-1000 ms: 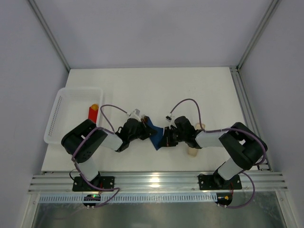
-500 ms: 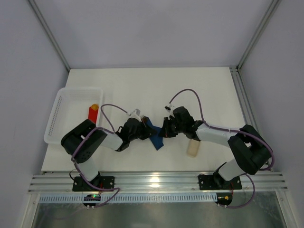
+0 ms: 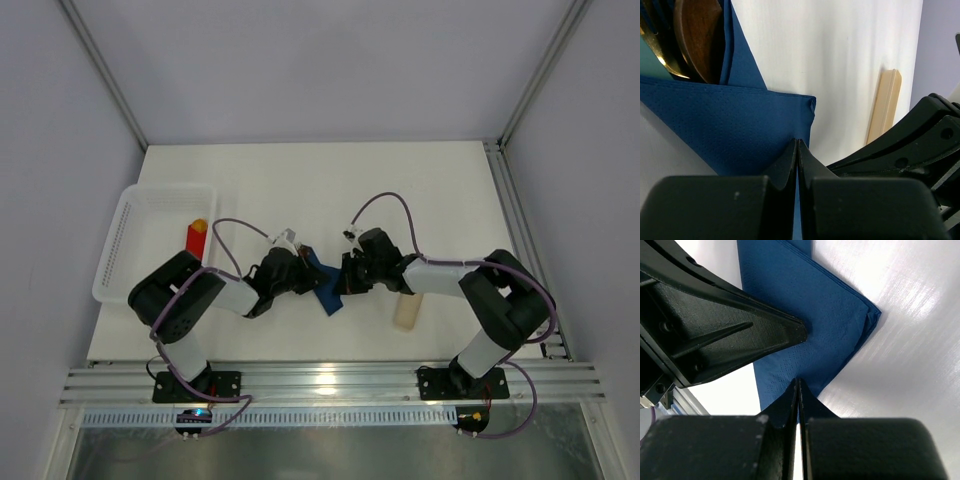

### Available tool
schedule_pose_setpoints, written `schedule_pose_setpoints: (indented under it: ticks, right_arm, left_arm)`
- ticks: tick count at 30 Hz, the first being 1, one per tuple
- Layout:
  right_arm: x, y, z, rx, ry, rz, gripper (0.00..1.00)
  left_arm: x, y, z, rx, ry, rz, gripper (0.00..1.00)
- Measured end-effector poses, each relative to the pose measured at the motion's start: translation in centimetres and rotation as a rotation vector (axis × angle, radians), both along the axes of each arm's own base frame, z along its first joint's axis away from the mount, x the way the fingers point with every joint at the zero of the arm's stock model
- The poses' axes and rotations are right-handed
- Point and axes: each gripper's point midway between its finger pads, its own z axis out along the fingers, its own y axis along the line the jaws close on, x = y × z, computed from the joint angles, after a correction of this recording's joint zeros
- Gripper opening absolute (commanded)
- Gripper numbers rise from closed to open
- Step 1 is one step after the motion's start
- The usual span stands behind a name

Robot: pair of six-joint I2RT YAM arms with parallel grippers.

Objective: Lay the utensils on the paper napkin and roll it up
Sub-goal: Roll the napkin at the center of the board.

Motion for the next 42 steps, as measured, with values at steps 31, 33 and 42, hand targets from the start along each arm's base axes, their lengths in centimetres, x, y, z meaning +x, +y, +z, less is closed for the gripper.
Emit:
schedule_pose_setpoints:
  ticks: [31,33,42]
  right_arm:
    - [5.4,-0.4,1.0,-0.167,-0.111,-0.08,0.03]
    - [5.3,-0.4,0.5,-0.176,-0.098,-0.077,0.03]
    - [5.8,-0.5,-0.5,-0.205,-0.081,-0.085,0.03]
  left_arm:
    - [0.2,-0.3,-0.4,0.025,0.017,-0.016,0.0]
    - [0.2,-0.3,-0.4,0.026,0.016,-0.018,0.0]
    - [0.1,-0.3,-0.5,0.027,0.018,-0.026,0.0]
